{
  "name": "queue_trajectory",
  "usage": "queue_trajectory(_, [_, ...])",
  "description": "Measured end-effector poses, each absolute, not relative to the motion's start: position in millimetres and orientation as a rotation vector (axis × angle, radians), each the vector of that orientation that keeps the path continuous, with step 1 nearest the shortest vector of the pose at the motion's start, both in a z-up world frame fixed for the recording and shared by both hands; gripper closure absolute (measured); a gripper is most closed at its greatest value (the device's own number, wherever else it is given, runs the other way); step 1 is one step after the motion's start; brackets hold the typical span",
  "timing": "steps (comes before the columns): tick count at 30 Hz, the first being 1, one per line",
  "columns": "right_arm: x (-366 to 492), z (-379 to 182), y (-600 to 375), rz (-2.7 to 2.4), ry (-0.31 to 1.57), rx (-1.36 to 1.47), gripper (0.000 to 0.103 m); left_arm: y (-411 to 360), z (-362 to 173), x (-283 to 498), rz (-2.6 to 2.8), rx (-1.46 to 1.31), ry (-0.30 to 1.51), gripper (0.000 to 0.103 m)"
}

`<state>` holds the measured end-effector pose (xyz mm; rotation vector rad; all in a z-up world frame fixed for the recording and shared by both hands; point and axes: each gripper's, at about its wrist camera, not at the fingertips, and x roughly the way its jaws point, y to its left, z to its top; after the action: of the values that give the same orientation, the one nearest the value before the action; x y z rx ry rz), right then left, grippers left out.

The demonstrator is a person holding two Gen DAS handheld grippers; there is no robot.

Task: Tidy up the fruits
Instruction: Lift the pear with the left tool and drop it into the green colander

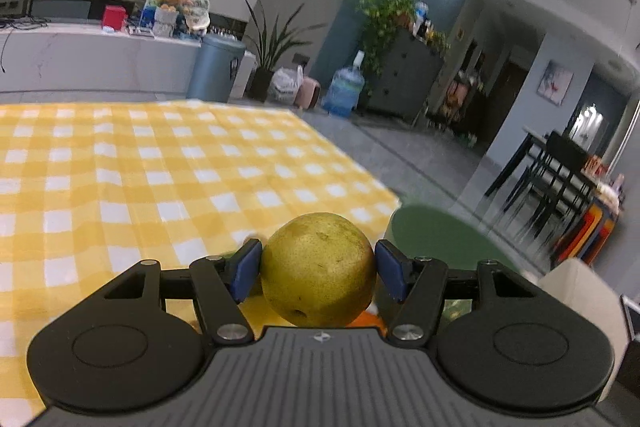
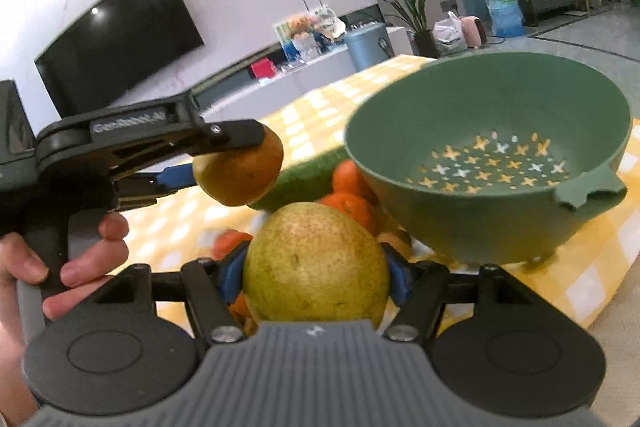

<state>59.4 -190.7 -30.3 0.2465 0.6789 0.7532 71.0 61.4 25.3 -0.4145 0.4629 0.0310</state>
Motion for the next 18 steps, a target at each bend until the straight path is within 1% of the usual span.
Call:
queue_trajectory(6, [56.8,-12.4,-196.7,0.787,0.637,0.336,0.039,58.1,53.9,57.5,0.053,-0.401,0.416,0.032])
queue_trajectory(11, [53.7,12.8,-214.3,0.778,0.530,0.454,0.039,46.8,70.5,54.8,0.070,-0.392,0.428,0.032])
queue_trajectory(15, [54.7,36.4,-229.4,0.718,0.478,0.448,0.039,30.8,80.7,58.7,-0.006,-0.377,0.439,0.032])
queue_trajectory(18, [56.6,44.1,-244.9,0.674,0.451,0.463,0.039,13.4,85.7,63.9,-0.065,-0.371,0.446,0.032])
